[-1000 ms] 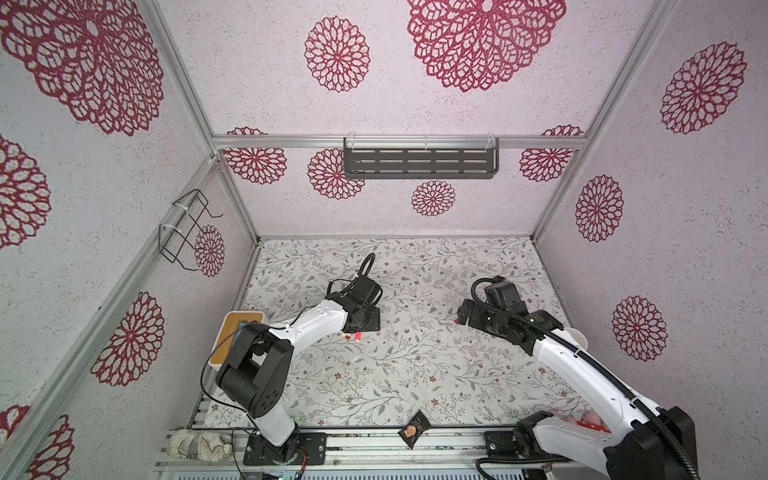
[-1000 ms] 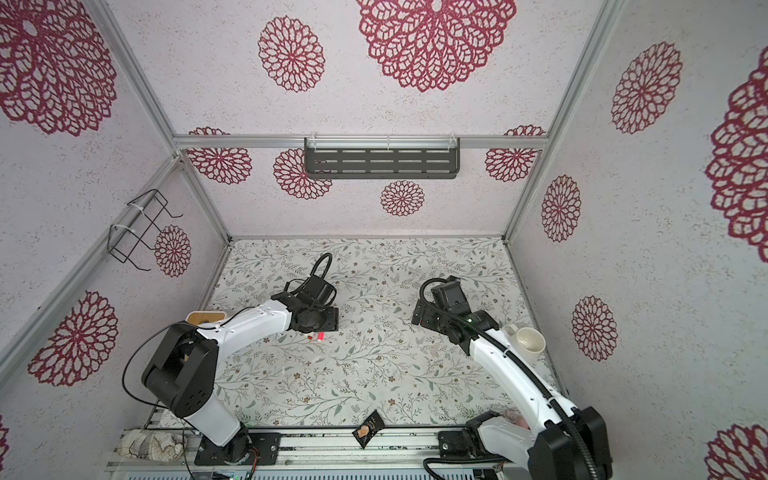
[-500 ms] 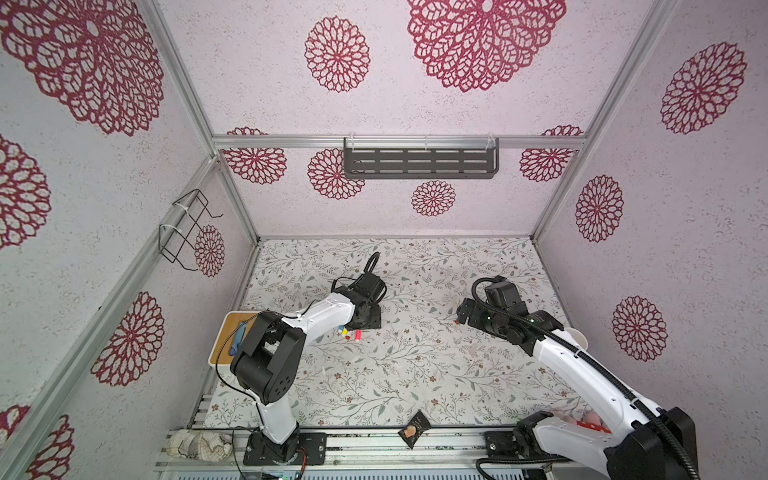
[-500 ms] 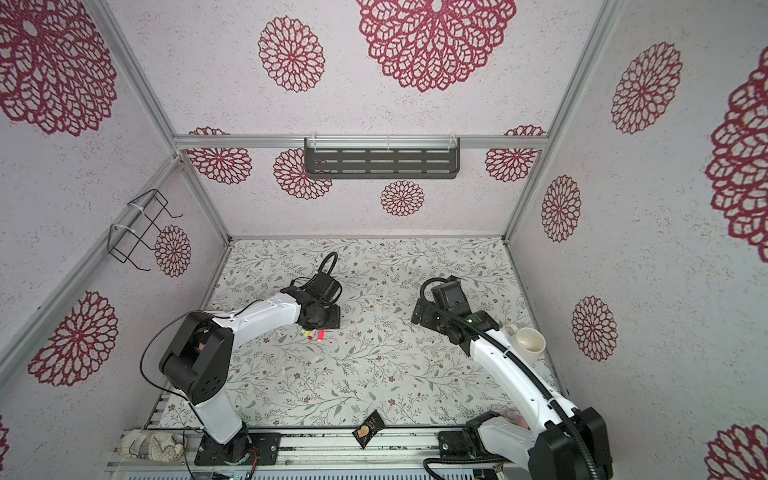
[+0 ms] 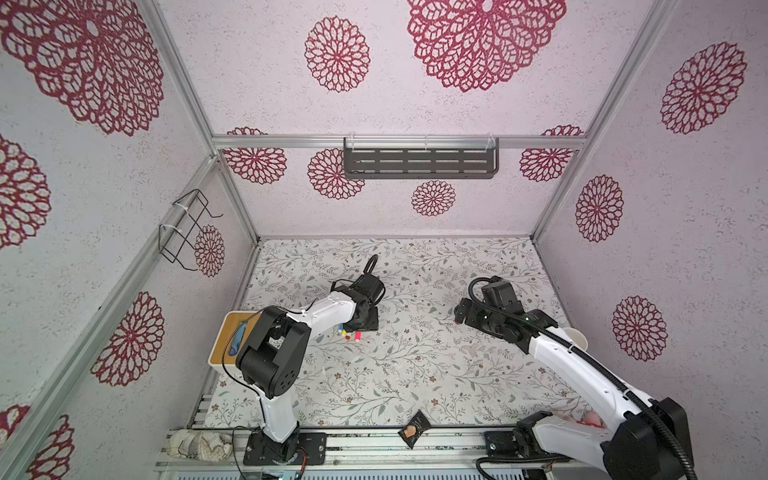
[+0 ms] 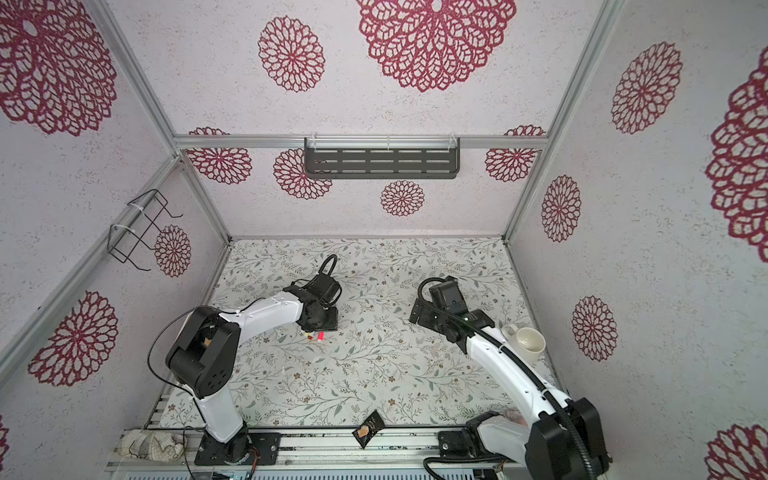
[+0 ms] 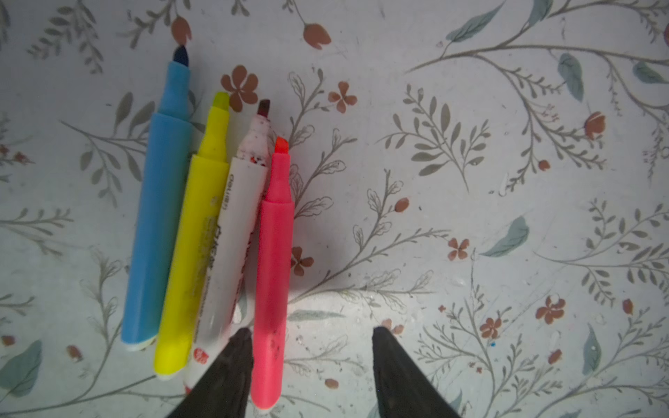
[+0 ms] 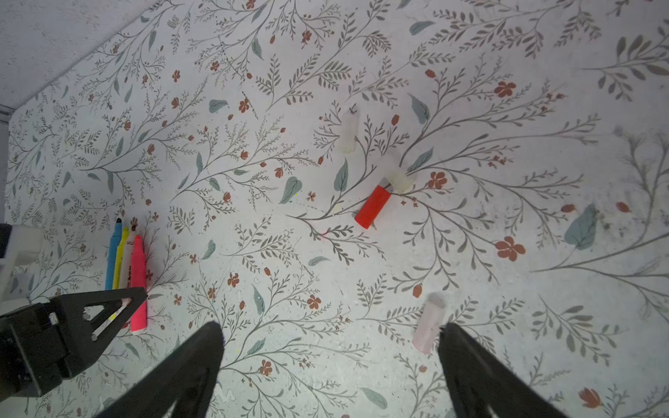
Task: Insert the pens into the pen caps
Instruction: 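Lower the left gripper and grasp the pink marker at its base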
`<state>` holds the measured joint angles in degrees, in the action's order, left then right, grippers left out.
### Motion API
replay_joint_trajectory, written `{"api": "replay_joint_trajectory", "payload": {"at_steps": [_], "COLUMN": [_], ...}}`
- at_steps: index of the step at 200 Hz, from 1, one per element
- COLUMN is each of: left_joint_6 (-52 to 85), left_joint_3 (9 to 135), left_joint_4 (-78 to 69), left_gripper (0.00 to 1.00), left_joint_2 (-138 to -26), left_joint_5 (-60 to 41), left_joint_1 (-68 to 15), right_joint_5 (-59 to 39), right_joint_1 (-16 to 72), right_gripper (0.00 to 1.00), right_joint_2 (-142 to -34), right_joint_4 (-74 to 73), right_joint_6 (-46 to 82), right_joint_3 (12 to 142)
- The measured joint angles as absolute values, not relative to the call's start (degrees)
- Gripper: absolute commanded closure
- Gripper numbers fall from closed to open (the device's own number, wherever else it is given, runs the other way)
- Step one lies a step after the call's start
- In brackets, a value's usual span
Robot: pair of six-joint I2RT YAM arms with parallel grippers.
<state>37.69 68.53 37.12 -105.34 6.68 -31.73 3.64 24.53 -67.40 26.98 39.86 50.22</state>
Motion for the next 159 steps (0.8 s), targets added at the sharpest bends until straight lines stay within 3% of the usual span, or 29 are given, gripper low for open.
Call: {"api": "replay_joint_trajectory", "payload": {"at_steps": [109,159], "left_joint_6": [37.52,37.47], "left_joint_3": [67.68,67.53], "left_joint_4": [37.15,36.86], "left_gripper": [0.46,0.53], "left_joint_2": [-105.71,-106.45], "left_joint_5": [6.07,4.71], "left_joint_1": [-30.72,-30.52], "right_joint_5": [2.11,1.39], "right_joint_1": [24.56,24.56], "right_gripper": [0.06,0.11], "right_joint_2": [-67.46,-67.46], "right_joint_4": [25.54,25.52], "right_joint_6": [41.19,41.41], "right_joint_3": [49.43,49.45]}}
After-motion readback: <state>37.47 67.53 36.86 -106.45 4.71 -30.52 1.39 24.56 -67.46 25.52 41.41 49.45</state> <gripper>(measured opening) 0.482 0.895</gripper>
